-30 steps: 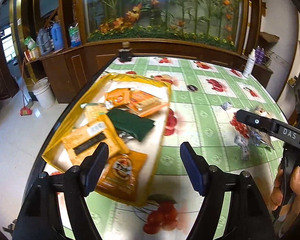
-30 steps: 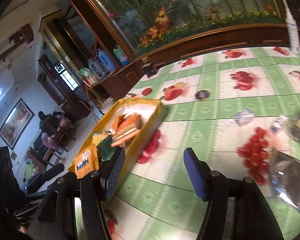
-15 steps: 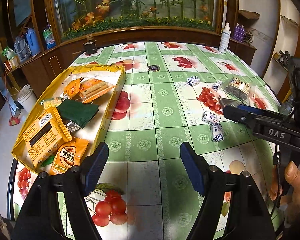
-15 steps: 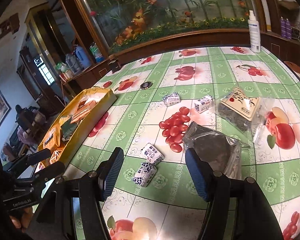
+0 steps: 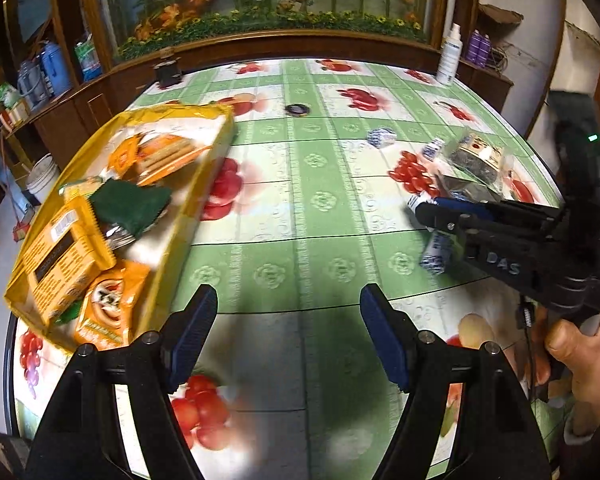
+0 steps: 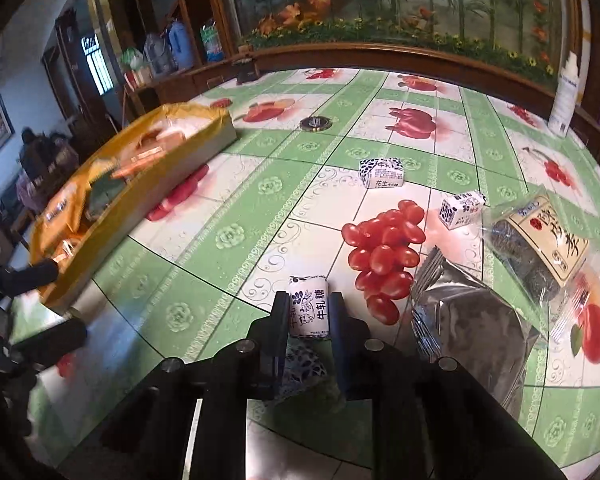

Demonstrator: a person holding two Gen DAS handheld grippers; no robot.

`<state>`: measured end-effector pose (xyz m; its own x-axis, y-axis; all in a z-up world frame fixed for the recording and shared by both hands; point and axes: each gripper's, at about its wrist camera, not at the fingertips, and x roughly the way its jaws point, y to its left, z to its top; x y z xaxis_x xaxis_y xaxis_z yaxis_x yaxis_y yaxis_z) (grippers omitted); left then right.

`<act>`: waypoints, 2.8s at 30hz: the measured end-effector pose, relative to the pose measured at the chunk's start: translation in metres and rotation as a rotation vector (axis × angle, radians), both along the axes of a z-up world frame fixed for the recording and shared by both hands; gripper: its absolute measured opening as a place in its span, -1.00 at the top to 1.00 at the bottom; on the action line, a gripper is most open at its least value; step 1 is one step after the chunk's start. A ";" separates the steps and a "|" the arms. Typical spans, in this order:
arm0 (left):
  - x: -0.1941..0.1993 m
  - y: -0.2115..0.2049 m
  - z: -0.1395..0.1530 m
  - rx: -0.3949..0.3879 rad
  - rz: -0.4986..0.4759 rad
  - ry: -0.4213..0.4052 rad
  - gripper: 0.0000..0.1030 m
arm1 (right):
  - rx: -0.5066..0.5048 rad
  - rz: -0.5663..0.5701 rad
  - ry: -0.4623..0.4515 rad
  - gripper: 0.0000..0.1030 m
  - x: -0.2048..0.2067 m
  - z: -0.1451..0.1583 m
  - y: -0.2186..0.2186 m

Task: Organize snacks
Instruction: 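Grasp a white-blue milk candy pack with left tool while right tool grasps another, then carry both white-blue candy packs over the tray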

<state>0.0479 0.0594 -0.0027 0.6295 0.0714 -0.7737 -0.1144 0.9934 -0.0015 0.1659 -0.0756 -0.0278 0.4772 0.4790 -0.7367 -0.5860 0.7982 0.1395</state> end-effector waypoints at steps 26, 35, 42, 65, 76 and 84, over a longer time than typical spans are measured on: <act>0.048 -0.075 -0.024 0.037 -0.141 -0.025 0.69 | 0.416 -0.274 0.033 0.61 -0.010 0.020 -0.133; 0.011 -0.020 0.014 0.022 0.046 -0.145 0.68 | 0.382 -0.224 0.012 0.61 -0.015 0.021 -0.117; -0.025 0.014 0.023 0.087 0.171 -0.175 0.68 | 0.351 -0.204 -0.028 0.61 -0.022 0.024 -0.109; -0.080 0.087 0.031 0.127 0.353 -0.242 0.68 | 0.451 0.139 -0.045 0.62 -0.109 0.058 0.038; -0.074 0.109 0.018 0.101 0.380 -0.208 0.68 | 0.398 0.181 -0.014 0.61 -0.105 0.049 0.076; -0.068 0.127 0.016 0.098 0.405 -0.189 0.68 | 0.373 0.213 -0.001 0.61 -0.091 0.048 0.106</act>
<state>-0.0200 0.1864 0.0135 0.6653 0.4077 -0.6255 -0.5003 0.8653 0.0319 0.0744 0.0307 0.0199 0.3394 0.8007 -0.4937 -0.7327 0.5542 0.3950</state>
